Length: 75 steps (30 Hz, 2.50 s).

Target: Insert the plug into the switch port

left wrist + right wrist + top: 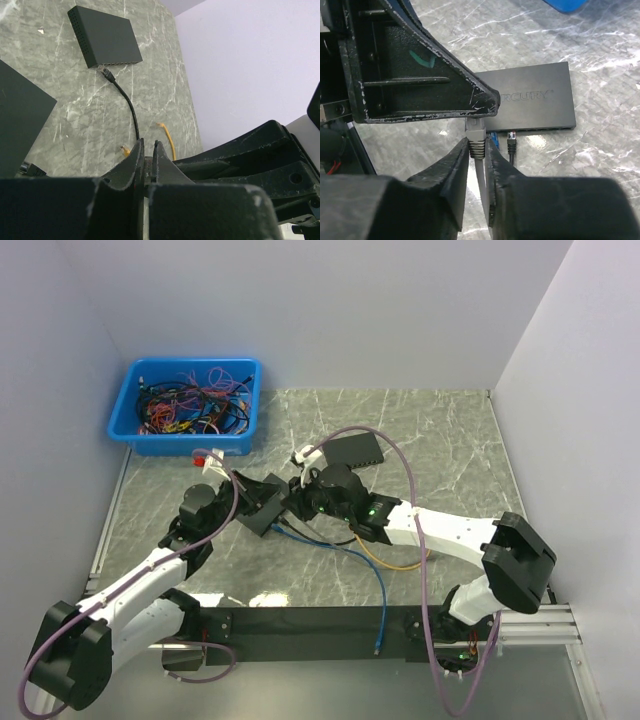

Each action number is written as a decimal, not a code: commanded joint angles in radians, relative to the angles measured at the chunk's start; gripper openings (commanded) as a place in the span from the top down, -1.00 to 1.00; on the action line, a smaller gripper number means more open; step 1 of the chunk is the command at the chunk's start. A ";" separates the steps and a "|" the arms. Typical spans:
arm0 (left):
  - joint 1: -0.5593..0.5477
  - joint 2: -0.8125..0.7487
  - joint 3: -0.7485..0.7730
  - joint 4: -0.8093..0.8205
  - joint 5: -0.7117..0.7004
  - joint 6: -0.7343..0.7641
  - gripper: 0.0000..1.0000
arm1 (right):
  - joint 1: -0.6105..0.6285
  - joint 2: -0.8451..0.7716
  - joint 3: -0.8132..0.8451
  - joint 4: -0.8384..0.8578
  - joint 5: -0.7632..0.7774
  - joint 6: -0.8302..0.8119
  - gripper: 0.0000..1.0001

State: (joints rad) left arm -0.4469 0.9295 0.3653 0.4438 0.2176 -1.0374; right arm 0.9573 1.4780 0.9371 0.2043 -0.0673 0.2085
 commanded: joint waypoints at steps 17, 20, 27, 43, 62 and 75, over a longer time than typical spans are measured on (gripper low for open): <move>0.004 -0.049 0.089 -0.168 -0.201 0.191 -0.68 | 0.000 0.042 0.100 -0.120 0.240 0.011 1.00; 0.033 -0.014 0.096 -0.159 -0.201 0.212 -0.69 | -0.002 0.115 0.146 -0.196 0.320 0.043 1.00; 0.145 0.127 0.073 -0.016 -0.135 0.238 -0.71 | -0.014 0.191 0.170 -0.313 0.386 0.081 1.00; 0.177 0.540 0.116 0.292 -0.049 0.293 -0.60 | -0.026 0.366 0.227 -0.321 0.245 0.089 1.00; 0.177 0.686 0.129 0.349 -0.001 0.292 -0.48 | -0.023 0.455 0.307 -0.335 0.156 0.081 1.00; 0.174 0.735 0.109 0.418 0.045 0.283 -0.44 | -0.022 0.470 0.333 -0.335 0.141 0.078 1.00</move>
State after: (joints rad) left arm -0.2668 1.6451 0.4774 0.8143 0.1925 -0.7528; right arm 0.9352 1.9327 1.2171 -0.1501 0.0814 0.2836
